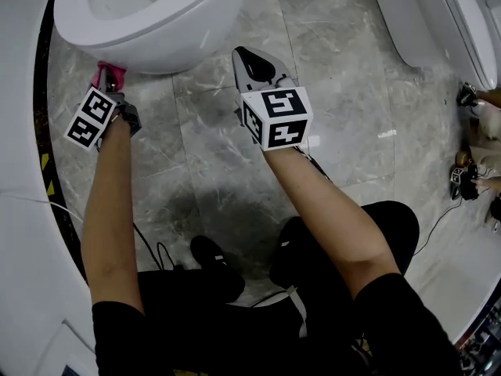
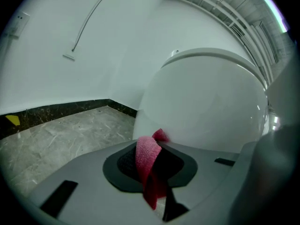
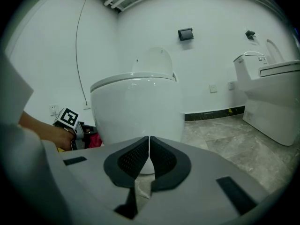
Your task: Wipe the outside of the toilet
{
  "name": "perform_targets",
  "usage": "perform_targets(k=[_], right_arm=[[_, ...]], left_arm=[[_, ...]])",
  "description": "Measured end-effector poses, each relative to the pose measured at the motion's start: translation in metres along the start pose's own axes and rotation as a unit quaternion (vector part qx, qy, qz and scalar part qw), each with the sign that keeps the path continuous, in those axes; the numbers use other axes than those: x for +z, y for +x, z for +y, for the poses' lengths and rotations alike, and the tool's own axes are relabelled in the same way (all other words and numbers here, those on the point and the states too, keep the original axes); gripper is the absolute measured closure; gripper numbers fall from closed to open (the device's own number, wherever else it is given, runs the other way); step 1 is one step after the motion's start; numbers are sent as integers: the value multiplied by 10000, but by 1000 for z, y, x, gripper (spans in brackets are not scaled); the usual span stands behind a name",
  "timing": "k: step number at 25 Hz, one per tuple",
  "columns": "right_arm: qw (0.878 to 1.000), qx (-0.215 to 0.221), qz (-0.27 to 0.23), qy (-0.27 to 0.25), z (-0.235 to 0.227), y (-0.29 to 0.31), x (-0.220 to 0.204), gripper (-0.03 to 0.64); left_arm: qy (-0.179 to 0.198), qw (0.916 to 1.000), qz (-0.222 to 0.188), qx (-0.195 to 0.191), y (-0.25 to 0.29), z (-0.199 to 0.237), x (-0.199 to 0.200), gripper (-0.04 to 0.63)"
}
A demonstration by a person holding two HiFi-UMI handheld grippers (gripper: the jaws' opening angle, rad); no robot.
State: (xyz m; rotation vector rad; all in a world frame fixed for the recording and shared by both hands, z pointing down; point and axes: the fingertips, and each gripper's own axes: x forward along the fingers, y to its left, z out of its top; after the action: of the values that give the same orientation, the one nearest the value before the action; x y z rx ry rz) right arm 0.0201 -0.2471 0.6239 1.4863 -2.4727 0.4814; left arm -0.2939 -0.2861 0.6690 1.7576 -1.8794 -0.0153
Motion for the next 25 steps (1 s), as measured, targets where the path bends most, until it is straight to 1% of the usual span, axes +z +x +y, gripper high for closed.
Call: perform_targets(k=[2,4,6,7,9,11,12,16,19,21,23,25], right_arm=[[10000,-4,-17,-7,-2,3,-1,583],[10000,-12,-20,0,-4,4,-4,583],[10000,-29,-18,18,-8,4,-7,583],[10000,-50,-14,39,-11,4,-9,583],[9998,-130,-1,116,-19,3,-14,583],[9994,-237,26,255,-29,2,-20,583],[9990,-299,54,337,-35,1,-24,583],[9971,-605,183,423,-66,-8,-37,583],[9959,-759,206,455,-82,-13,-40,583],[9956,-794,215,459,-87,-15,-41,583],[9956,-803,199,446,-91,-16,-40,583],[9955,-809,164,459,-94,-16,-38,583]], left_arm=[[63,9999,51,-112,9,8,5,523],[298,9994,39,-156,15,14,12,523],[486,9987,-131,-29,15,22,20,522],[451,9986,-246,108,12,29,22,520],[175,9984,-388,381,-2,42,13,520],[-166,9982,-365,452,-21,42,-12,520],[-256,9983,-312,417,-29,36,-27,520],[-324,9992,-2,214,-48,-8,-89,520],[-678,9971,326,-87,-54,-56,-138,520],[-957,9938,468,-324,-51,-92,-161,520],[-1194,9899,552,-536,-42,-128,-174,520],[-1428,9857,558,-701,-28,-162,-178,520]])
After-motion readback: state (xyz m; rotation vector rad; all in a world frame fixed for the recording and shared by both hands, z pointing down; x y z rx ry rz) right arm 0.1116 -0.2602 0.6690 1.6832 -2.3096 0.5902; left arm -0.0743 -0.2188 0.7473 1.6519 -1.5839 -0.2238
